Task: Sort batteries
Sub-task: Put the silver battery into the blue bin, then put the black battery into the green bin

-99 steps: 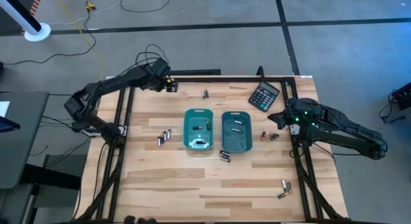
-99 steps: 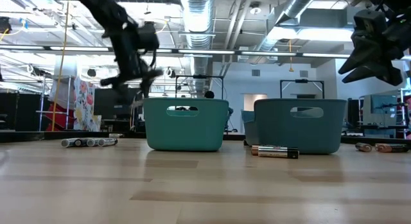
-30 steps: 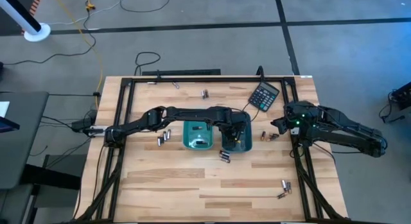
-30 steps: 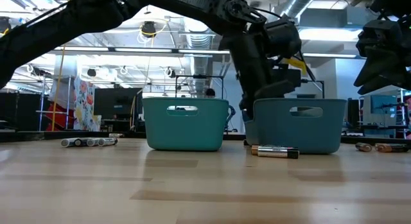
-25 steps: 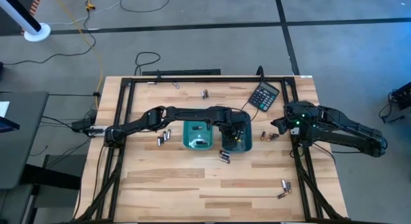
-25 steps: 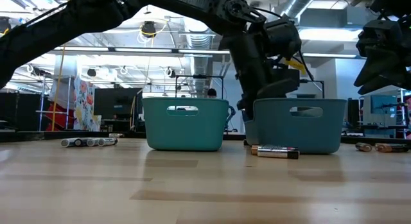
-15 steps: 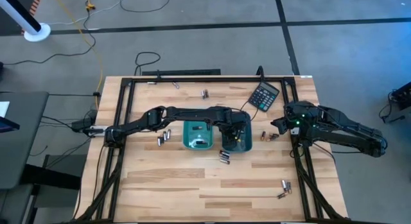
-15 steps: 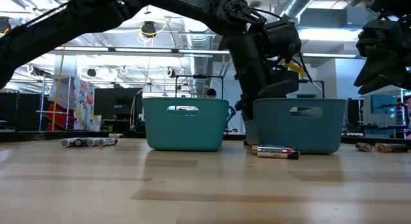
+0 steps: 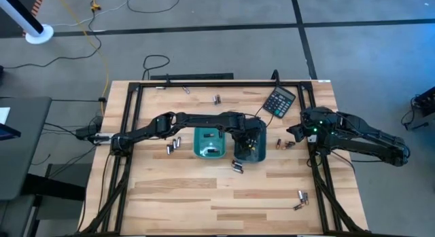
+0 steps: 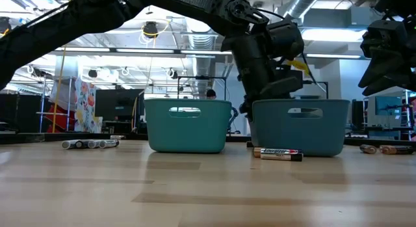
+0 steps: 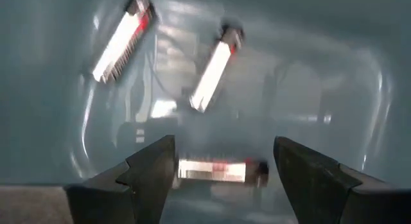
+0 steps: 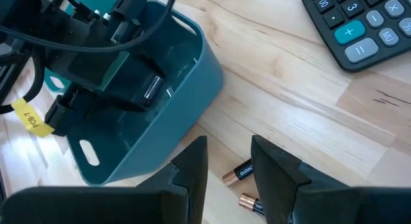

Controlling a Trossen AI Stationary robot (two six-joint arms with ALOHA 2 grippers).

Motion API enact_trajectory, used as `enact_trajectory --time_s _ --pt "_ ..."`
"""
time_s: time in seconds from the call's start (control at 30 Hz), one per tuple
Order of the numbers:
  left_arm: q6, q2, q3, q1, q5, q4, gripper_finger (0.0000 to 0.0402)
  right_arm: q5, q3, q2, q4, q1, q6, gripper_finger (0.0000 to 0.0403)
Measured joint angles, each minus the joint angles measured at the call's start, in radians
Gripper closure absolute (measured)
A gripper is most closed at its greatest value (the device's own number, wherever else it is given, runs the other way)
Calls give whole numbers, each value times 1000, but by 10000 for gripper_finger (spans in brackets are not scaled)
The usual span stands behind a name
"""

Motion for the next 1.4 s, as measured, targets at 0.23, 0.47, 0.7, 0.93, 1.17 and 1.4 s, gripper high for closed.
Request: enact_trajectory --time_s 0.23,0.47,0.7,0.93,1.17,1.4 --pt "-81 0 0 0 -4 23 141 0 0 0 0 0 0 266" --pt "-65 -9 0 7 -7 16 141 0 0 0 0 0 0 266" --pt "-69 -96 27 12 -10 -14 140 0 0 0 15 -2 0 266" --pt "-49 -220 27 6 -7 -134 140 0 0 0 26 0 -1 266" --pt "115 -317 16 -56 -65 -121 140 0 0 0 125 0 -40 264" --pt "168 -346 -145 -85 -93 42 140 -1 0 0 137 0 -67 261"
